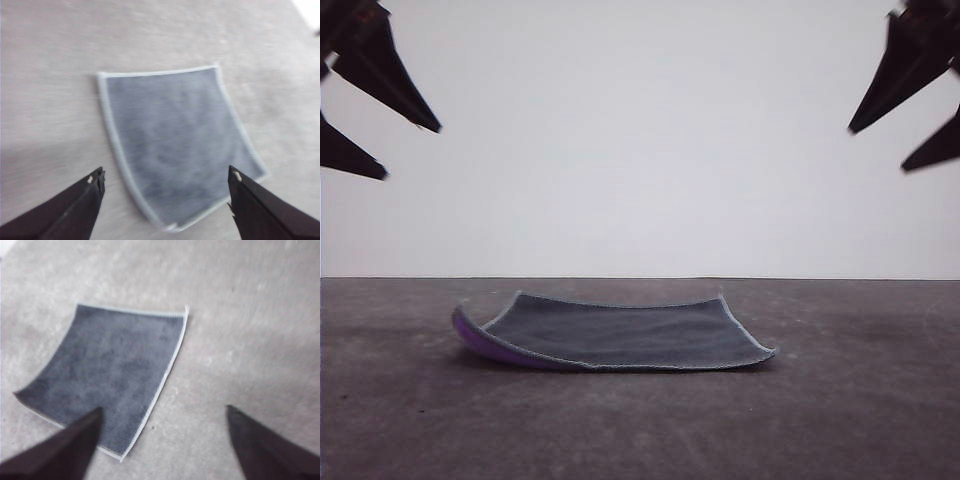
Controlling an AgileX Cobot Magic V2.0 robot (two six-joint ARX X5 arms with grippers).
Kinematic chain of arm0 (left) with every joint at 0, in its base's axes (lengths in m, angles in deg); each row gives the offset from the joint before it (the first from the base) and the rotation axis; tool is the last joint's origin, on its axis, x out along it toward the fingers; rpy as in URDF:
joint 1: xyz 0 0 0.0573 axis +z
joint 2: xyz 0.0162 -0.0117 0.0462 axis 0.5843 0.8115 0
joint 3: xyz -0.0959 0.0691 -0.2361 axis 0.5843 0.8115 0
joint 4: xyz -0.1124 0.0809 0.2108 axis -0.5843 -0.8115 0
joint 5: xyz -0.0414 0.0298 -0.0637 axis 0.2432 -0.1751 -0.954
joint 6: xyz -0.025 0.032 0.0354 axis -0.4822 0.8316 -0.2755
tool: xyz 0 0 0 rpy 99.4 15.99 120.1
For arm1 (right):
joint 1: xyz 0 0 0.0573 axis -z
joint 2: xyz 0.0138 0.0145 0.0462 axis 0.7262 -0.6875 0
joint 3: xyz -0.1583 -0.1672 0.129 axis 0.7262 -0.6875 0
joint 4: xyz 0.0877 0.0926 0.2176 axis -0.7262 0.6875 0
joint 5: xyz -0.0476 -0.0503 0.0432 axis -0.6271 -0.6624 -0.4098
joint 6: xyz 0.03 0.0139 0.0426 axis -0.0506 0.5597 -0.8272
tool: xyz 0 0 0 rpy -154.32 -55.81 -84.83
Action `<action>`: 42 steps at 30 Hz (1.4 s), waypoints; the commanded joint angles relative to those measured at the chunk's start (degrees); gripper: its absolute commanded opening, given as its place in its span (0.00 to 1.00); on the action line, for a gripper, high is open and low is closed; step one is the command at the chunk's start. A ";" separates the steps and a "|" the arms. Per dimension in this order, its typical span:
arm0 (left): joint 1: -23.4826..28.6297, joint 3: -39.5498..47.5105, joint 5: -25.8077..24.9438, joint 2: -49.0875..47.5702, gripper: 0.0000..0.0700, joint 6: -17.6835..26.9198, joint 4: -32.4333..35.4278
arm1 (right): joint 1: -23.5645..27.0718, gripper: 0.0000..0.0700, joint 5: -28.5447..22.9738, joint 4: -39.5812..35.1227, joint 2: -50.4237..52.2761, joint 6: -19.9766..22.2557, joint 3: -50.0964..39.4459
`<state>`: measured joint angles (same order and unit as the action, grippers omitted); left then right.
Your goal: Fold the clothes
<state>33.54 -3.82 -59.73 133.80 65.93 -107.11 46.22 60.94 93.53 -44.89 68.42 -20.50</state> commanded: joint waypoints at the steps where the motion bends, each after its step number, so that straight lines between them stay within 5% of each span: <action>1: -0.52 -1.21 -1.12 2.71 0.68 -2.10 2.46 | -1.03 0.84 0.22 -2.39 -2.68 -1.06 0.87; 16: -2.72 -14.96 -1.14 28.35 0.68 -1.82 6.00 | -6.65 0.84 0.13 -21.25 -20.94 -8.07 3.26; 28: -4.14 -30.04 1.07 43.43 0.67 -1.43 3.44 | -9.28 0.84 -0.17 -19.43 -33.09 -10.10 17.14; 42: -4.30 -31.35 3.06 48.91 0.67 -0.62 4.67 | -10.43 0.84 -0.24 -17.75 -44.00 -10.87 23.89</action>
<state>29.45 -33.79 -56.89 181.03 64.25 -102.89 36.16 60.72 76.34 -87.49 57.87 2.14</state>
